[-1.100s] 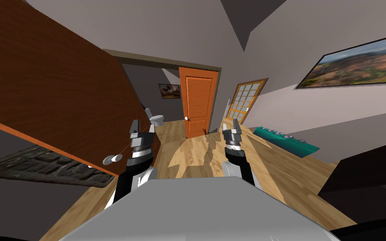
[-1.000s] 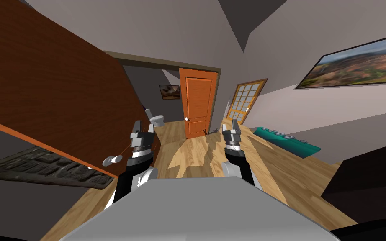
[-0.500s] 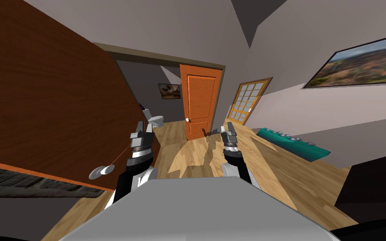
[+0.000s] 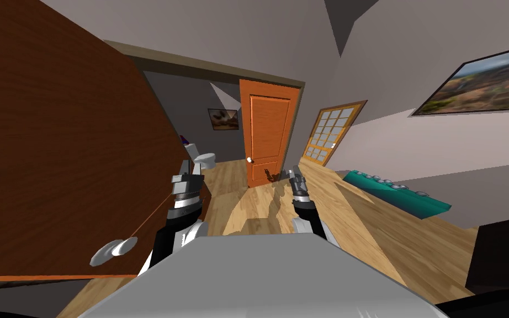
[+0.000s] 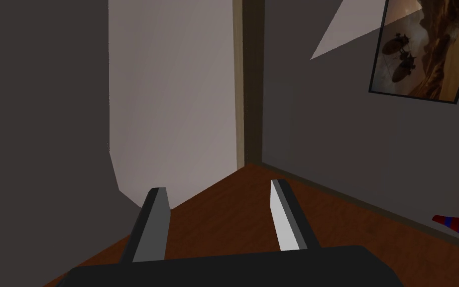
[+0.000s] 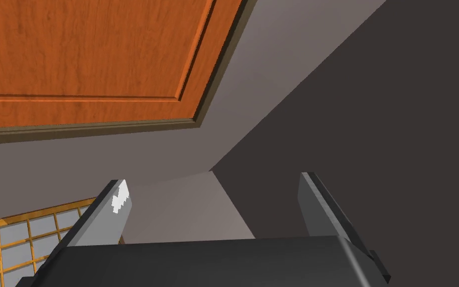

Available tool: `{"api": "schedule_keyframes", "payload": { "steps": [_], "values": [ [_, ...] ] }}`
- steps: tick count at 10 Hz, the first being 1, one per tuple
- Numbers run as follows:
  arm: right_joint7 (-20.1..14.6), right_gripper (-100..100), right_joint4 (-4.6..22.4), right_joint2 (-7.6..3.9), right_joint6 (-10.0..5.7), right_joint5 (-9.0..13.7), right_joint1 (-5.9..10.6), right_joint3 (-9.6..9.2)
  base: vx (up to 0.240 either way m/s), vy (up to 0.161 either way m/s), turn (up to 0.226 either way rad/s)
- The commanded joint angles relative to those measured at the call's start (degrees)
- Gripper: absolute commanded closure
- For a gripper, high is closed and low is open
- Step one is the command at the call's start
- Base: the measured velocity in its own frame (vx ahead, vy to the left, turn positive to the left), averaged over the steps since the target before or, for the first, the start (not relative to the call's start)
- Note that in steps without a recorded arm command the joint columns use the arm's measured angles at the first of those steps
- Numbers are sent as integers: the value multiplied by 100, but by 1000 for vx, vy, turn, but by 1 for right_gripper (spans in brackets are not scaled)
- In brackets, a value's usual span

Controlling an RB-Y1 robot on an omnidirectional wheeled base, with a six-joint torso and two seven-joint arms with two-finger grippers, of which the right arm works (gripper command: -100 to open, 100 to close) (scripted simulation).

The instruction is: Pull the door open

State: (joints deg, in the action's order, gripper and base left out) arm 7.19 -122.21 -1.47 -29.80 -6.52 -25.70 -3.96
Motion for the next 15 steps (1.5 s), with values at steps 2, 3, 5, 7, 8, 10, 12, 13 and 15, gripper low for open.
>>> {"api": "schedule_keyframes", "payload": {
  "steps": [2,3,5,7,8,10,12,13,15],
  "values": [
    [325,-100,291,-81,-125,-126,5,-6,130,79,-5],
    [404,-100,367,-101,-158,-158,6,-6,124,106,-9],
    [641,-100,595,-160,-254,-253,11,-5,162,101,-8],
    [902,-100,846,-210,-359,-357,17,-4,111,80,-6],
    [989,-100,930,-226,-395,-391,18,-3,143,111,-9],
    [1164,-100,1098,-259,-466,-461,22,-3,110,83,-8],
    [1440,-100,1364,-300,-577,-571,28,-1,122,99,-10],
    [1533,-100,1453,-313,-615,-608,30,-1,121,88,-13],
    [1813,-100,1722,-352,-728,-720,36,0,130,90,-8]
  ]
}}
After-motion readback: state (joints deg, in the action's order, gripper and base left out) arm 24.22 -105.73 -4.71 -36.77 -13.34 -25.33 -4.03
